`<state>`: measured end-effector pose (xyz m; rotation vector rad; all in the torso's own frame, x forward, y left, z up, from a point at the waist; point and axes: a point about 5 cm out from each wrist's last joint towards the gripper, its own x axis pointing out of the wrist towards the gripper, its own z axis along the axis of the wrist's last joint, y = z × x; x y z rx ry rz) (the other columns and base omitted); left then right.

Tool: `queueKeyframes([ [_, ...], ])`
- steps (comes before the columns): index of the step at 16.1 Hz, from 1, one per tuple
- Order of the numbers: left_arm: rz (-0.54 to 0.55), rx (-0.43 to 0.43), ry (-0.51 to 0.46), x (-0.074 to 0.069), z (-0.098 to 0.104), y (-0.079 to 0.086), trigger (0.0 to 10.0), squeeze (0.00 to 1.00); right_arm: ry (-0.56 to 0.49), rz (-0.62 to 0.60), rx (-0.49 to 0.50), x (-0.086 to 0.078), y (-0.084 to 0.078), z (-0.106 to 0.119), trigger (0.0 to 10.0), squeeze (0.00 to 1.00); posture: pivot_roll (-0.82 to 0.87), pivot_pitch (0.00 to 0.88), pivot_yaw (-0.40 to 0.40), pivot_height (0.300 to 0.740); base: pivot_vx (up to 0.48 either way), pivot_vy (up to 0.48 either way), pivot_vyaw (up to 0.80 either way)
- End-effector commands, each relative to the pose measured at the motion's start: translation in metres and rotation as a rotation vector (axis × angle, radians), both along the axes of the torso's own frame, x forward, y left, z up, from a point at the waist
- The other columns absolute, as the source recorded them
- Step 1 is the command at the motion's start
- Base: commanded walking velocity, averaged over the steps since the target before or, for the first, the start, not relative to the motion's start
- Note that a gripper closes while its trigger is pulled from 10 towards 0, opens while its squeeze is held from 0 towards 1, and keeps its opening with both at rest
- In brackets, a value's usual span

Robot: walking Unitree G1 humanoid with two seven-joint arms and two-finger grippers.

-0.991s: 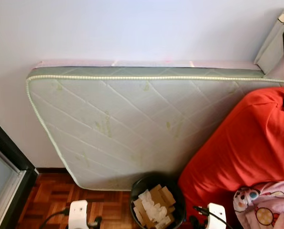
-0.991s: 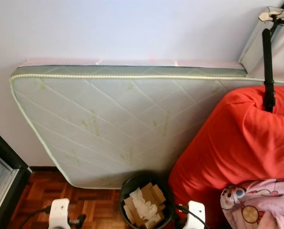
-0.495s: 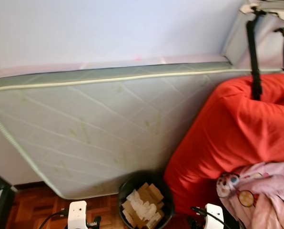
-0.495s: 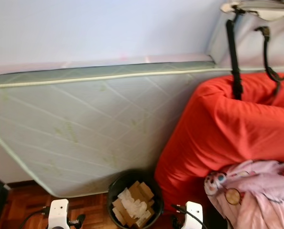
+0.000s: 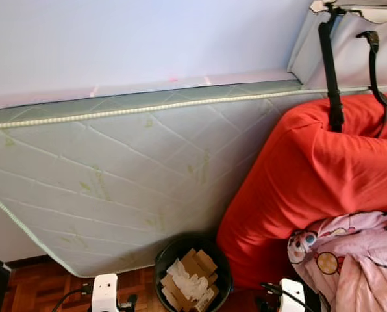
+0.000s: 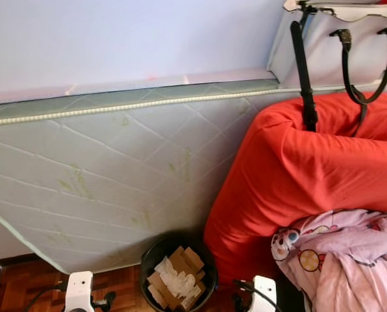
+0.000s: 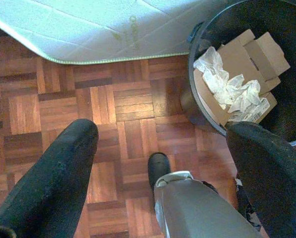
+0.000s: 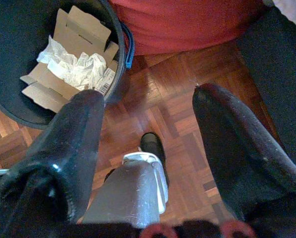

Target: Clean up the room

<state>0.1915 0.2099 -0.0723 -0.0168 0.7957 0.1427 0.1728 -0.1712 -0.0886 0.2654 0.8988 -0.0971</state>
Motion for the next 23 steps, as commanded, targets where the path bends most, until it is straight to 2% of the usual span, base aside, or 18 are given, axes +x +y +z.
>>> queueKeyframes([
  [1, -0.002, 0.003, 0.009, -0.0039, -0.0018, 0.0008, 10.0, 0.00, 0.018, -0.003, 0.004, -0.0043, 0.0007, -0.0022, 10.0, 0.00, 0.00, 0.000, -0.032, 0.740, 0.000, 0.000, -0.64],
  [18, -0.012, -0.010, 0.000, -0.0040, -0.0023, -0.0036, 10.0, 0.00, 0.007, 0.030, -0.001, -0.0009, 0.0029, -0.0007, 10.0, 0.00, 0.00, 0.000, -0.038, 0.740, 0.000, 0.000, -0.03],
  [23, -0.019, -0.017, -0.007, -0.0027, -0.0020, -0.0066, 10.0, 0.00, 0.004, 0.054, -0.004, 0.0011, 0.0043, 0.0001, 10.0, 0.00, 0.00, 0.000, -0.042, 0.740, -0.257, 0.000, 0.00],
])
